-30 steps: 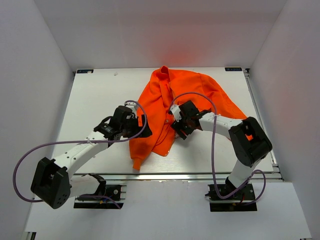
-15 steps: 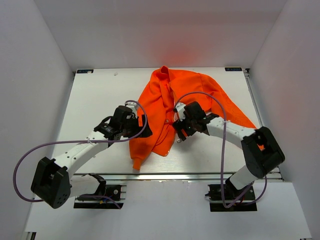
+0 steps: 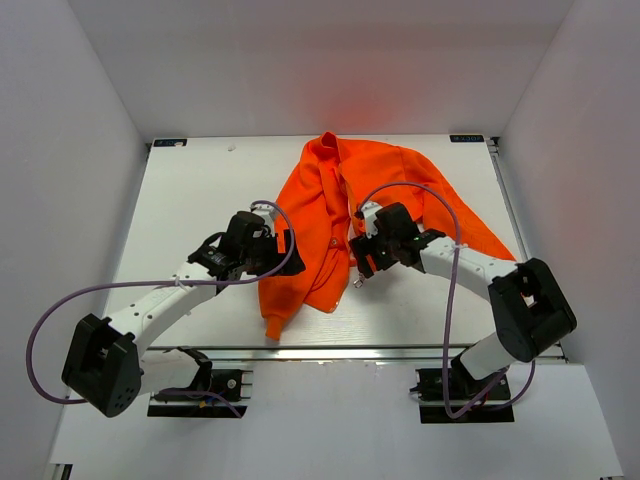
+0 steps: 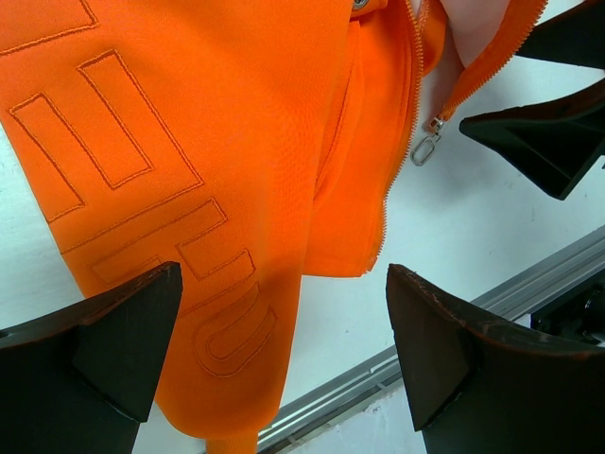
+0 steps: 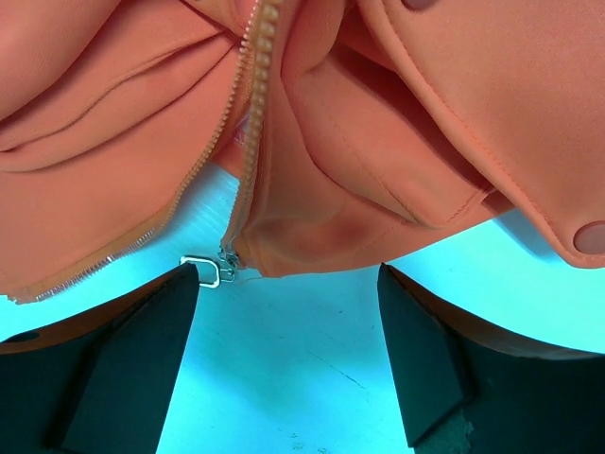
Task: Zip up the jacket
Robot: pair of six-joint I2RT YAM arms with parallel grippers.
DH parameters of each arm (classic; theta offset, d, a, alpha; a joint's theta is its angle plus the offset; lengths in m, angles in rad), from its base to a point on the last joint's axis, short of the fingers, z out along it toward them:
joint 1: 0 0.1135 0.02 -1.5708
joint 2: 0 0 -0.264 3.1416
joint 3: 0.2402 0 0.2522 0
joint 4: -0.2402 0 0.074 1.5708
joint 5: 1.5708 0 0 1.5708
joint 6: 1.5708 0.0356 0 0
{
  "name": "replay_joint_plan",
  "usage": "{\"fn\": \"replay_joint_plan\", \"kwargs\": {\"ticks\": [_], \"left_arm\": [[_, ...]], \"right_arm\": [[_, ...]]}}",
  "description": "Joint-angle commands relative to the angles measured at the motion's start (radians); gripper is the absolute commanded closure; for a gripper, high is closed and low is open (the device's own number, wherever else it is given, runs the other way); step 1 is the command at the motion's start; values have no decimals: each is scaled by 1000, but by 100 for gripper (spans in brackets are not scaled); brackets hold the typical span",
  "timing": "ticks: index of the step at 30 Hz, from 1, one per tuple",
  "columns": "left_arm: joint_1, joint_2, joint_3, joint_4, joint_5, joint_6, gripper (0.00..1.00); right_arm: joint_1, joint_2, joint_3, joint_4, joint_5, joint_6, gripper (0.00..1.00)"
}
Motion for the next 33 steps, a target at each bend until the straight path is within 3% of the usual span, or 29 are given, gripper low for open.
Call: {"fn": "replay_joint_plan", "kwargs": {"ticks": [1, 5, 16, 21, 29, 33], "left_arm": [[1, -16, 29, 10, 12, 11, 2], [1, -12, 33, 14, 14, 12, 2], [1, 25, 64, 16, 32, 23, 2], [1, 22, 61, 10, 23, 20, 2], [1, 25, 59, 8, 19, 21, 2], [1, 34, 65, 5, 19, 20, 2]], "right_arm": [[-4, -27, -18, 27, -38, -18, 18], [-4, -94, -76, 50, -80, -44, 11], [-18, -73, -80, 77, 12, 5, 11], [-18, 13, -11, 48, 5, 2, 23], [-18, 88, 37, 70, -43, 15, 25], [-18, 119, 46, 70, -41, 30, 33]]}}
